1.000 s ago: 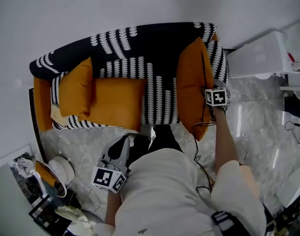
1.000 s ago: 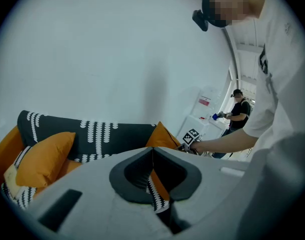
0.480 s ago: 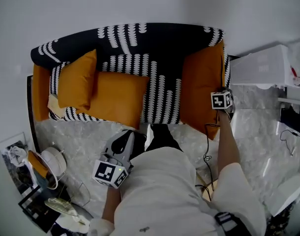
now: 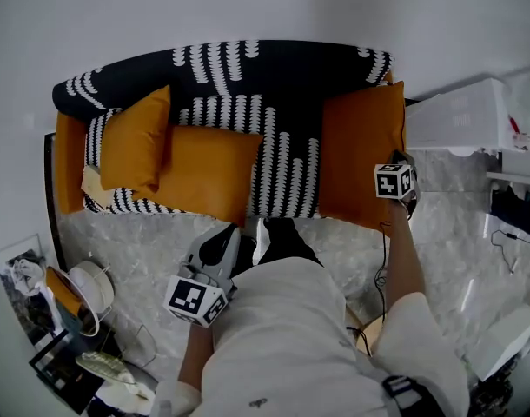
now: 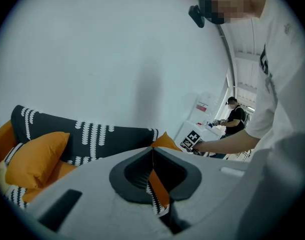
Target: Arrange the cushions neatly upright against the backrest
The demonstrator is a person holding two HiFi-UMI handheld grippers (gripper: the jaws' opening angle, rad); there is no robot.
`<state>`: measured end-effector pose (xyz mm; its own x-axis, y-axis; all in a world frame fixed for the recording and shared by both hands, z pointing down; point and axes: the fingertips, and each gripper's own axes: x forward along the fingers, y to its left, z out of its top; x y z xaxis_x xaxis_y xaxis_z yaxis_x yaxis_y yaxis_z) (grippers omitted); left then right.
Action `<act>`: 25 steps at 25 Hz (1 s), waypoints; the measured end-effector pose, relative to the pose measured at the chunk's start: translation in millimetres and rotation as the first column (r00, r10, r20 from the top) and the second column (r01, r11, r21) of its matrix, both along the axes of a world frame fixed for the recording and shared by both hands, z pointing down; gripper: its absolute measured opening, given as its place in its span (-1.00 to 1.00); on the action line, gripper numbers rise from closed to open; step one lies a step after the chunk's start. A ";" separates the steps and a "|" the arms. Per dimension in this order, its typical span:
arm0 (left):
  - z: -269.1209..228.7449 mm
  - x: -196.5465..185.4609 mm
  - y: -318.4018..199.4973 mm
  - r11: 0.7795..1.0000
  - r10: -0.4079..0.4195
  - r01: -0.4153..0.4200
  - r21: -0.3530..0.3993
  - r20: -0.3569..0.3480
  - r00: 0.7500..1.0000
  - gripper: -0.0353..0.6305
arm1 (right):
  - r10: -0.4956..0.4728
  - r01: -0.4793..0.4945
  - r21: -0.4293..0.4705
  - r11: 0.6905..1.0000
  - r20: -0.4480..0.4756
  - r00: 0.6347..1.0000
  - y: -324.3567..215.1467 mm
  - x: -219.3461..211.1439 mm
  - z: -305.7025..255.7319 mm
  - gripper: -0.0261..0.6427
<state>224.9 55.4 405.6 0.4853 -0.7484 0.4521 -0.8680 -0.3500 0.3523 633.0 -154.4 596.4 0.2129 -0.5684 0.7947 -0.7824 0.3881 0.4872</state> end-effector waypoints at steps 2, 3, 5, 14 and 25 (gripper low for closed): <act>-1.2 -0.7 2.3 1.000 0.002 -0.002 0.014 -0.006 1.000 -0.85 | 0.004 -0.004 0.020 1.000 0.026 1.000 3.3 -6.1 -10.5 -0.89; -2.0 -2.2 4.0 1.000 0.000 0.000 0.020 -0.010 1.000 -0.85 | -0.002 0.001 0.028 1.000 0.036 0.999 5.7 -11.1 -15.7 -0.90; -4.2 -6.7 9.0 0.999 -0.007 0.008 0.032 -0.017 1.000 -0.85 | -0.022 0.020 0.040 0.999 0.055 0.998 11.6 -24.2 -25.8 -0.90; -16.2 -56.4 39.9 0.993 -0.084 0.087 0.079 -0.039 0.996 -0.85 | -0.148 0.137 0.070 0.988 0.191 0.970 62.9 -135.1 -62.8 -0.90; -22.2 -139.7 97.6 0.960 -0.245 0.251 0.122 -0.067 0.967 -0.85 | -0.446 0.477 0.020 0.879 0.393 0.804 180.5 -362.3 -46.7 -0.90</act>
